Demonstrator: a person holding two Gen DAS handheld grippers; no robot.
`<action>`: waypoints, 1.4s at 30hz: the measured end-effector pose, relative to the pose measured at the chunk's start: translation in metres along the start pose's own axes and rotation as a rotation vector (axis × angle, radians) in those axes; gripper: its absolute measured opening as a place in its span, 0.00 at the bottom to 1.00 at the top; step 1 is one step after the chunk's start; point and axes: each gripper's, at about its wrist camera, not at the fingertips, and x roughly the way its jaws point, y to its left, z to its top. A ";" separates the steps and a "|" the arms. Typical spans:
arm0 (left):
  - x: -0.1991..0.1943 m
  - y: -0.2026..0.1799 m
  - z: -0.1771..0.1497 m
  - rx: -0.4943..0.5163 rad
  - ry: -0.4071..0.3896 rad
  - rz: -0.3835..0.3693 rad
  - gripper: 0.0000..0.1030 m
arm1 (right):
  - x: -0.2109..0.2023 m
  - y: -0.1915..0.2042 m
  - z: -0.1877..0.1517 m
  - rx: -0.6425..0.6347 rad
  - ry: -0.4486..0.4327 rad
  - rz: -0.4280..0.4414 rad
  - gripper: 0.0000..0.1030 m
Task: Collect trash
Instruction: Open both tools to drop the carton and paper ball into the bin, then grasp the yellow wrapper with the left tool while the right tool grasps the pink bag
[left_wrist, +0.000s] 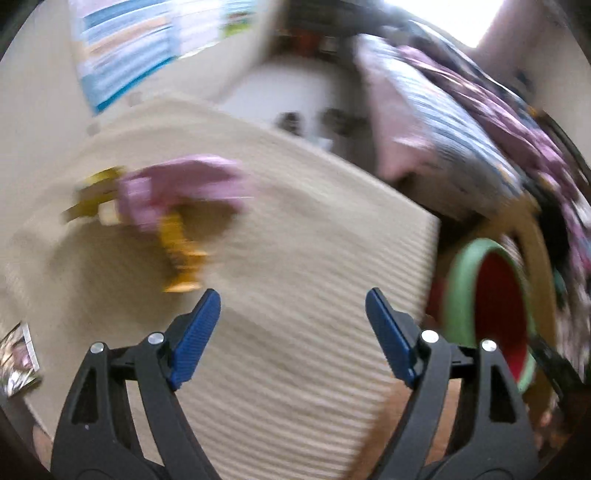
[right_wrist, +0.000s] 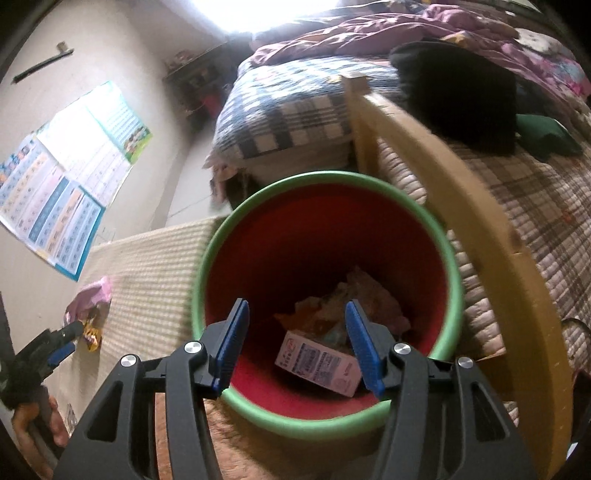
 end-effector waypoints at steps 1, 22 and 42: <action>0.003 0.013 0.002 -0.027 0.001 0.028 0.74 | 0.001 0.005 -0.002 -0.011 0.004 0.003 0.52; 0.011 0.079 -0.009 -0.077 0.049 0.027 0.16 | 0.012 0.062 -0.015 -0.156 0.062 0.010 0.52; -0.028 0.120 -0.109 -0.122 0.144 -0.072 0.16 | 0.101 0.328 -0.049 -0.540 0.239 0.278 0.72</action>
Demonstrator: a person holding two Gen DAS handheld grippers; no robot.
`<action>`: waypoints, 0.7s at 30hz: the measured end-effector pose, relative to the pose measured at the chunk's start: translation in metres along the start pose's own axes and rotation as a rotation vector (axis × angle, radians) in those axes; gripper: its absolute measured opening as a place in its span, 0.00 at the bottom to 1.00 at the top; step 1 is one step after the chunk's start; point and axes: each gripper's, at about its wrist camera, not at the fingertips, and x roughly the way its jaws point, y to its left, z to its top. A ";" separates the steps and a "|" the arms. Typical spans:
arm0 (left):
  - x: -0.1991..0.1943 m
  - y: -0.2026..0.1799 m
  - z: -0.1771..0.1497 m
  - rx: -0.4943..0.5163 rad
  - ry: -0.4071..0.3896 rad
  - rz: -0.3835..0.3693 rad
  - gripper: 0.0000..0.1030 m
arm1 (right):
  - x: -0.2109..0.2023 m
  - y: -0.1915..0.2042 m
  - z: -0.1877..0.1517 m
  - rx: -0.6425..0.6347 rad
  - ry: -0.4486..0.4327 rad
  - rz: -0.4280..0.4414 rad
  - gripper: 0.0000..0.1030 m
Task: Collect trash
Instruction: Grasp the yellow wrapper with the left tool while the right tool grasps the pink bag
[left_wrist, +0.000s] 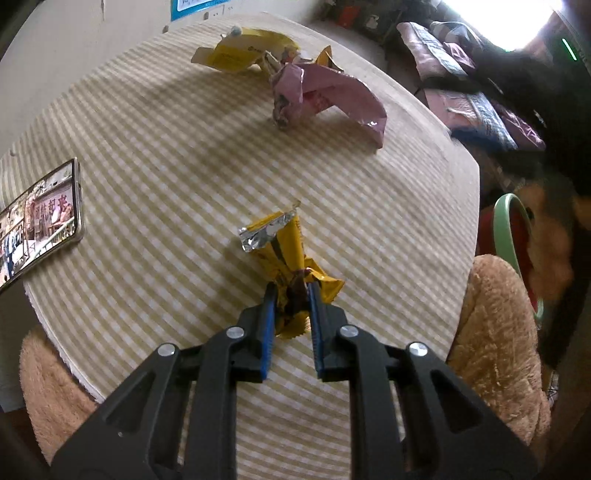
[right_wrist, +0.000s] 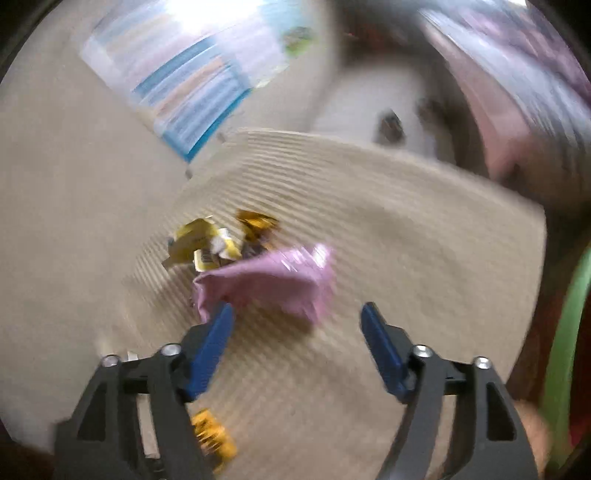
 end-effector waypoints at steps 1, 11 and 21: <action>-0.001 0.000 0.000 0.000 -0.003 -0.002 0.15 | 0.008 0.017 0.008 -0.115 0.018 -0.037 0.73; -0.006 0.011 -0.004 -0.032 -0.009 -0.014 0.46 | 0.095 0.073 0.013 -0.739 0.238 -0.273 0.47; -0.001 0.014 -0.007 -0.038 0.005 0.001 0.59 | 0.042 0.025 -0.026 -0.447 0.315 -0.118 0.40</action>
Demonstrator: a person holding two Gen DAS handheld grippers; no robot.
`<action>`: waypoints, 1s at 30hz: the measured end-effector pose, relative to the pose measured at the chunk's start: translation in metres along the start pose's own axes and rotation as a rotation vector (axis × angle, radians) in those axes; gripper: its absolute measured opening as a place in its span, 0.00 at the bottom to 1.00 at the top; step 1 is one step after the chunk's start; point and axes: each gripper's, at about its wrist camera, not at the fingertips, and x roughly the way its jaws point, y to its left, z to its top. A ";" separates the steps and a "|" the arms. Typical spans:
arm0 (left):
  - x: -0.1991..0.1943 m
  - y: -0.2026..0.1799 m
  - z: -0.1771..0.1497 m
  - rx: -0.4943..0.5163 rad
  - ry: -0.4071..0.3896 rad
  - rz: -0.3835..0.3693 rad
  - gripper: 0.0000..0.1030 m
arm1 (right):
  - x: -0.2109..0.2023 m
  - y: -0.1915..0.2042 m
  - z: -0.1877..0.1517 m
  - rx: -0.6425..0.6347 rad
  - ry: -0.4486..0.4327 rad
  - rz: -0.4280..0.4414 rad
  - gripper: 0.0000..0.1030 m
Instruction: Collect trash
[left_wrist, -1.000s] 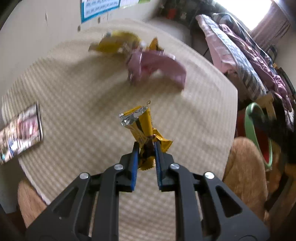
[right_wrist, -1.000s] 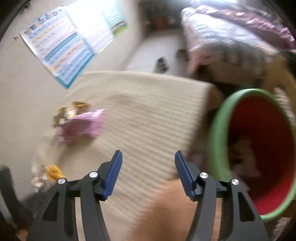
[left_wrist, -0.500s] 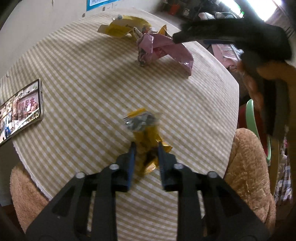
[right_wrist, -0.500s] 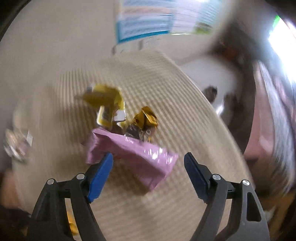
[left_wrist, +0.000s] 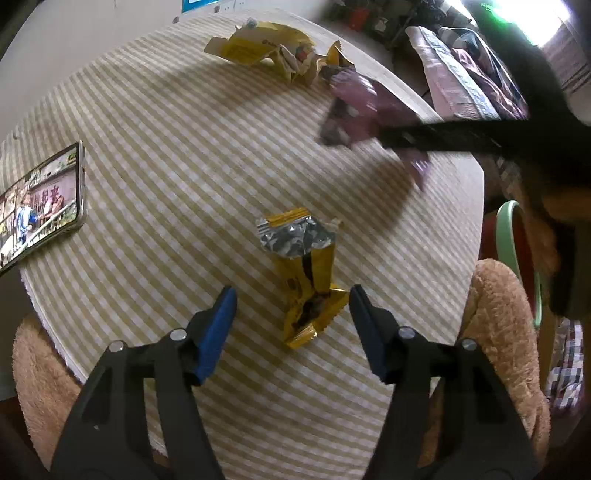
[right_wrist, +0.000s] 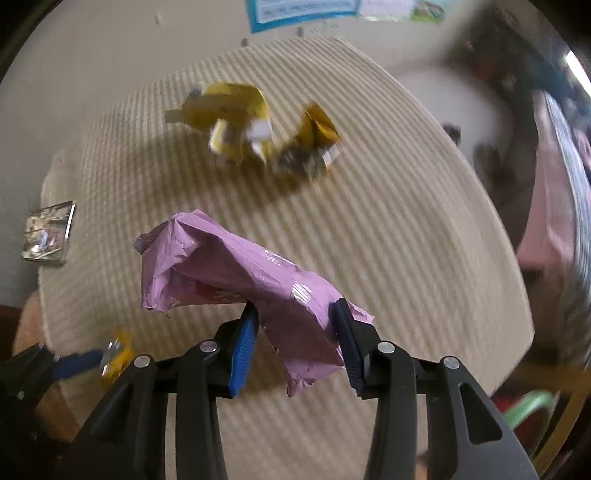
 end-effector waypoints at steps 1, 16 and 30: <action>0.000 -0.001 0.000 0.005 -0.005 0.006 0.59 | -0.004 0.001 -0.006 0.019 0.000 0.007 0.40; 0.011 -0.013 0.003 0.032 -0.018 0.080 0.71 | -0.033 -0.016 -0.069 0.167 -0.096 0.117 0.56; 0.013 -0.013 0.003 0.036 -0.020 0.093 0.57 | -0.030 -0.015 -0.061 0.172 -0.135 0.105 0.56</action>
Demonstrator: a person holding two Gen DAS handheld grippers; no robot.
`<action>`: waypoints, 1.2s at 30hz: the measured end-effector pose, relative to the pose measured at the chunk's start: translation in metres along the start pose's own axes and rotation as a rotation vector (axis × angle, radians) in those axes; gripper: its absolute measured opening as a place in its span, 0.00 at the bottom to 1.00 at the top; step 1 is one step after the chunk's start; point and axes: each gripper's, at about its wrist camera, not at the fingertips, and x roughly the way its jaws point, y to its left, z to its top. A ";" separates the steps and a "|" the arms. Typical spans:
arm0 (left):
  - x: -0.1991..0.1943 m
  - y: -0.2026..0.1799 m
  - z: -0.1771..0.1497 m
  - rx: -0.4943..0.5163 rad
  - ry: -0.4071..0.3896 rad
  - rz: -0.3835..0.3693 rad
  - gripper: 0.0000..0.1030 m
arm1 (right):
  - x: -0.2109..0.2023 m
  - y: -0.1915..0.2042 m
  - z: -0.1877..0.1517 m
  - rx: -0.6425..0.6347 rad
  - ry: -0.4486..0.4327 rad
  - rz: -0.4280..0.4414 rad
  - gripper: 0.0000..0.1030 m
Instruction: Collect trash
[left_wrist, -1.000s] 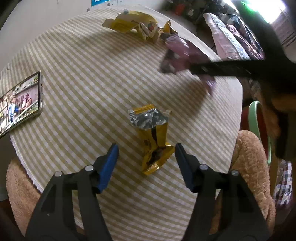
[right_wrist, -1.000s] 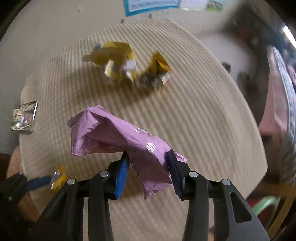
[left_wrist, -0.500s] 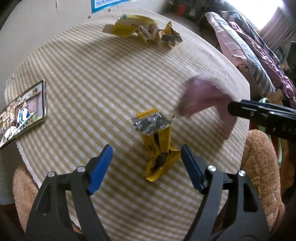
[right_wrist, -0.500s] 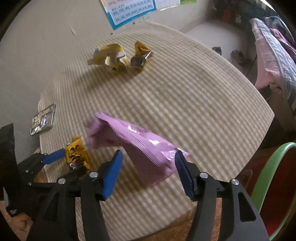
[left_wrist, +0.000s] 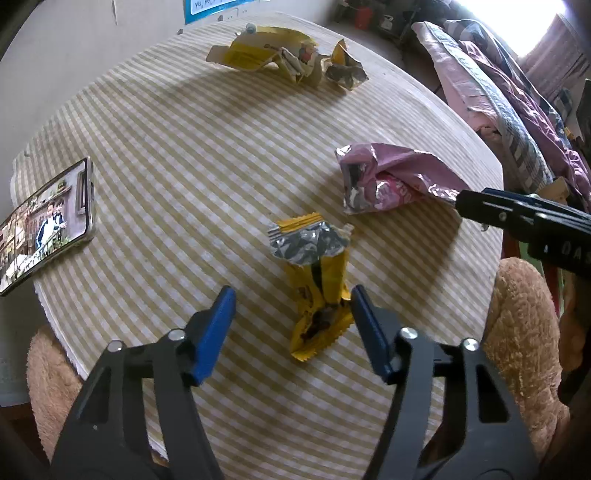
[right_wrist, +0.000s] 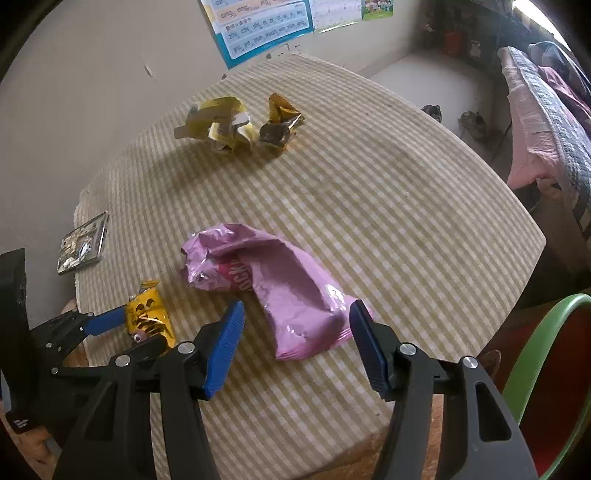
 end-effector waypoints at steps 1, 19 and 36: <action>0.000 -0.001 0.000 0.004 0.000 0.001 0.57 | 0.000 -0.001 0.001 0.002 -0.003 -0.003 0.56; -0.002 0.002 -0.001 -0.005 -0.005 -0.028 0.30 | 0.021 0.018 0.001 -0.013 0.015 0.014 0.24; -0.043 -0.033 0.007 0.085 -0.110 -0.060 0.25 | -0.059 -0.019 -0.035 0.211 -0.172 0.073 0.17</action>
